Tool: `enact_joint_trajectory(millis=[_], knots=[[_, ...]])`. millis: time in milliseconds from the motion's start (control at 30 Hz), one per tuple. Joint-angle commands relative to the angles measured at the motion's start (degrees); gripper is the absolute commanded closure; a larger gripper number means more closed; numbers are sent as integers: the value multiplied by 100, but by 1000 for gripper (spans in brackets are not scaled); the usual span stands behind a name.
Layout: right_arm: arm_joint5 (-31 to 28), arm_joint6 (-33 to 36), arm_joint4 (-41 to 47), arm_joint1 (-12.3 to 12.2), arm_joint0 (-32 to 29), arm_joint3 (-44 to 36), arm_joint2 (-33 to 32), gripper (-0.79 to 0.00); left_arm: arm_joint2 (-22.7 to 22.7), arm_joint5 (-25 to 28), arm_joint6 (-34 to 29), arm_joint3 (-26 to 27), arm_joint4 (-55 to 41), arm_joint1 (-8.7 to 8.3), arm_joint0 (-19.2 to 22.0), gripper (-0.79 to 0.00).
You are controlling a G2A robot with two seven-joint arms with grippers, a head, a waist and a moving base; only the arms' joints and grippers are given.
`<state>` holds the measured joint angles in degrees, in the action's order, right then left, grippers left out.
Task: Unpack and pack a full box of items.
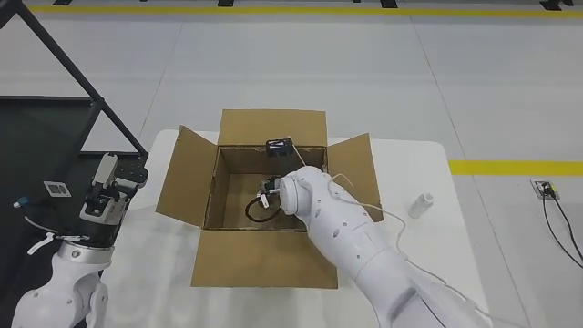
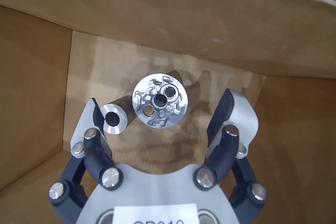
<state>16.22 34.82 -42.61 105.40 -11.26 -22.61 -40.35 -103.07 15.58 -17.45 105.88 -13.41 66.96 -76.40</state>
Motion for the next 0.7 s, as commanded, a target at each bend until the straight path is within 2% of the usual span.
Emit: enact_joint_trajectory(millis=[0, 167, 267, 300, 367, 667], knots=[[29, -48, 9, 47, 22, 119, 3, -785, 0, 0, 0, 0, 0, 0, 0, -785], [8, -162, 51, 146, 90, 373, -17, -785, 0, 0, 0, 0, 0, 0, 0, -785], [-38, -202, 76, 192, 124, 510, -37, -511, 0, 0, 0, 0, 0, 0, 0, -785], [-53, -214, 81, 205, 134, 554, -43, -489, 0, 0, 0, 0, 0, 0, 0, -785], [-76, -244, 92, 230, 151, 632, -57, -388, 0, 0, 0, 0, 0, 0, 0, -785], [-227, -339, 163, 303, 212, 904, -144, -317, 0, 0, 0, 0, 0, 0, 0, -785]])
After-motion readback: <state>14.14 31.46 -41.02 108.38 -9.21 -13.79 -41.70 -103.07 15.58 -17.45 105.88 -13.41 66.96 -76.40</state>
